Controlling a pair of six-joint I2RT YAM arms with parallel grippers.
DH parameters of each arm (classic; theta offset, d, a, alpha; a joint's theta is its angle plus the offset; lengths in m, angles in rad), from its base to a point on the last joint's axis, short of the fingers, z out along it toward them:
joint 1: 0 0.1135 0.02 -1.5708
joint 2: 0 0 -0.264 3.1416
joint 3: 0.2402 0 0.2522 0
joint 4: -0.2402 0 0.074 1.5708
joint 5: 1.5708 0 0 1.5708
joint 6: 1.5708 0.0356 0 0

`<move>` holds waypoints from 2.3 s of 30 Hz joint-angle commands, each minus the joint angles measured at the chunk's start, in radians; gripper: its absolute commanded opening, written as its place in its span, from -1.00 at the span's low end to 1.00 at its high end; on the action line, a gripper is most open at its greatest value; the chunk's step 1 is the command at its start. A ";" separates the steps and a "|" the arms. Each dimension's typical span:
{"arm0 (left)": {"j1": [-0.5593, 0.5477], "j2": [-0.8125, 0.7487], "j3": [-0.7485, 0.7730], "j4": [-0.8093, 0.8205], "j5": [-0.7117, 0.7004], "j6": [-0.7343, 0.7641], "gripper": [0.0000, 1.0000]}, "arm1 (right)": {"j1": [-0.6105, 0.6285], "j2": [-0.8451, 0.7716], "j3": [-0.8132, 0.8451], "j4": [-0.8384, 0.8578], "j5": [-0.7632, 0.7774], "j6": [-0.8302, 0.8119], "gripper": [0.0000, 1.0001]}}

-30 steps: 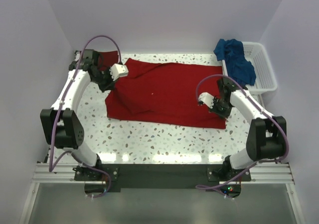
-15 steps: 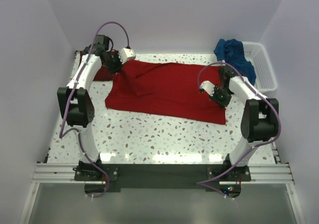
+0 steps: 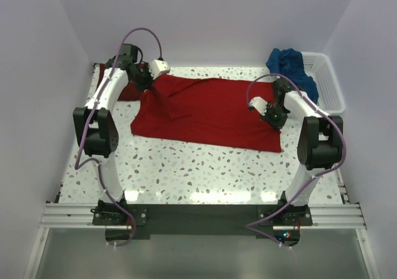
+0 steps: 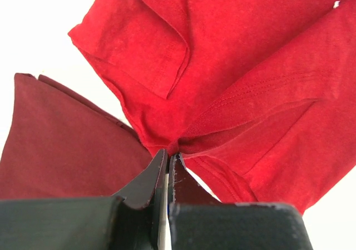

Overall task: Fold and stack the t-shirts
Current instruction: Fold the tshirt

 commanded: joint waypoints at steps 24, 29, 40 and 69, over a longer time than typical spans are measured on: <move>0.121 -0.107 -0.182 0.070 0.006 -0.193 0.21 | -0.004 -0.095 0.049 -0.029 0.039 0.166 0.18; 0.150 -0.156 -0.342 0.010 0.075 -0.184 0.25 | -0.004 -0.129 0.003 -0.115 -0.055 0.245 0.01; 0.153 -0.093 -0.546 0.106 0.091 -0.222 0.33 | -0.002 -0.022 -0.108 0.012 -0.023 0.318 -0.23; 0.164 -0.589 -0.942 -0.129 0.012 -0.041 -0.26 | 0.048 -0.206 -0.223 -0.178 -0.056 0.232 -0.24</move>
